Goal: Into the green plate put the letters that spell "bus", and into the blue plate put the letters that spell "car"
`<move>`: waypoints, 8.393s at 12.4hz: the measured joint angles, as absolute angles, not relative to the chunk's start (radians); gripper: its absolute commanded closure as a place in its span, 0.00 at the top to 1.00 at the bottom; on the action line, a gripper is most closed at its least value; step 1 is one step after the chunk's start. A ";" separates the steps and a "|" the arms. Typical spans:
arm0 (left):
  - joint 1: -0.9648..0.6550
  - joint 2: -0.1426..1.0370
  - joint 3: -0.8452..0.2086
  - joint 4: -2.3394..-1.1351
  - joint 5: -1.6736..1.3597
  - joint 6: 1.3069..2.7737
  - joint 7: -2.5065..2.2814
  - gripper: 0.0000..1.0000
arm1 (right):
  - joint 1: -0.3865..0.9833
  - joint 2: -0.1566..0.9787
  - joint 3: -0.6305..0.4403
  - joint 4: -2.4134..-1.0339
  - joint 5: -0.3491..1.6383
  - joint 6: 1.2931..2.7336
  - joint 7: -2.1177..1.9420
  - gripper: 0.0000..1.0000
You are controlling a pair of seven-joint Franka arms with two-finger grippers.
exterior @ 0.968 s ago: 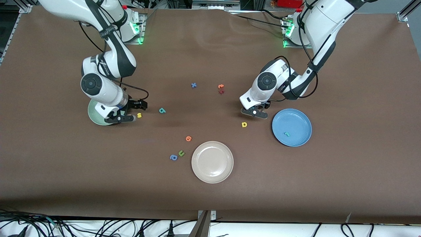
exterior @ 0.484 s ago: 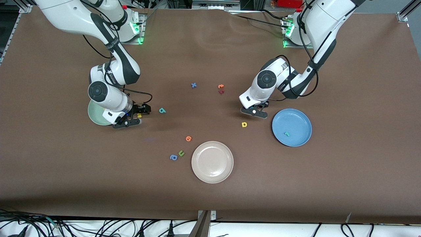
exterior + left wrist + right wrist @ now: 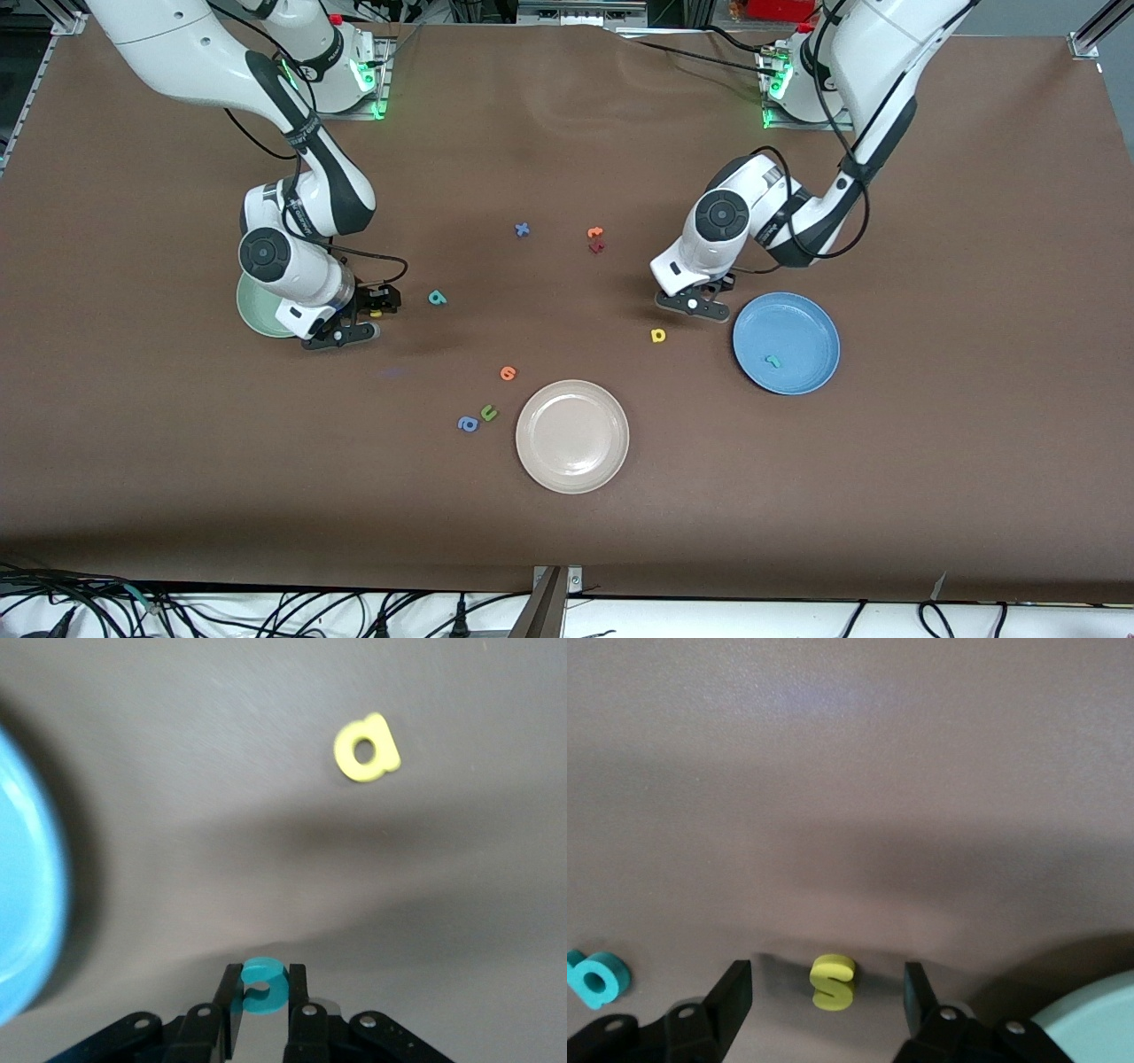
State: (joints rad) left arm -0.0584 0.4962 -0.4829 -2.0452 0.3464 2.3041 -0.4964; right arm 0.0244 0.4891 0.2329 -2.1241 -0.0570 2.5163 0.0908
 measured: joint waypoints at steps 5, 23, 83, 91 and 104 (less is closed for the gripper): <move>0.094 0.455 -0.473 -1.973 0.347 2.196 -0.171 0.23 | 0.024 0.497 0.232 -2.120 -0.058 2.526 0.091 0.36; 0.021 0.636 -0.486 -1.673 0.364 2.201 -0.143 0.94 | 0.014 0.263 -0.030 -1.960 -0.058 1.910 -0.019 0.00; -0.019 -0.079 -0.152 -1.740 -0.009 1.664 0.095 1.00 | 0.194 0.502 0.271 -2.111 -0.037 2.550 0.538 0.16; -0.019 -0.060 -0.130 -1.728 -0.009 1.662 0.095 1.00 | 0.187 0.349 0.148 -1.906 -0.037 2.004 0.476 0.16; -0.020 -0.057 -0.130 -1.726 -0.009 1.656 0.095 1.00 | 0.175 0.386 -0.158 -2.161 0.043 2.221 0.000 0.24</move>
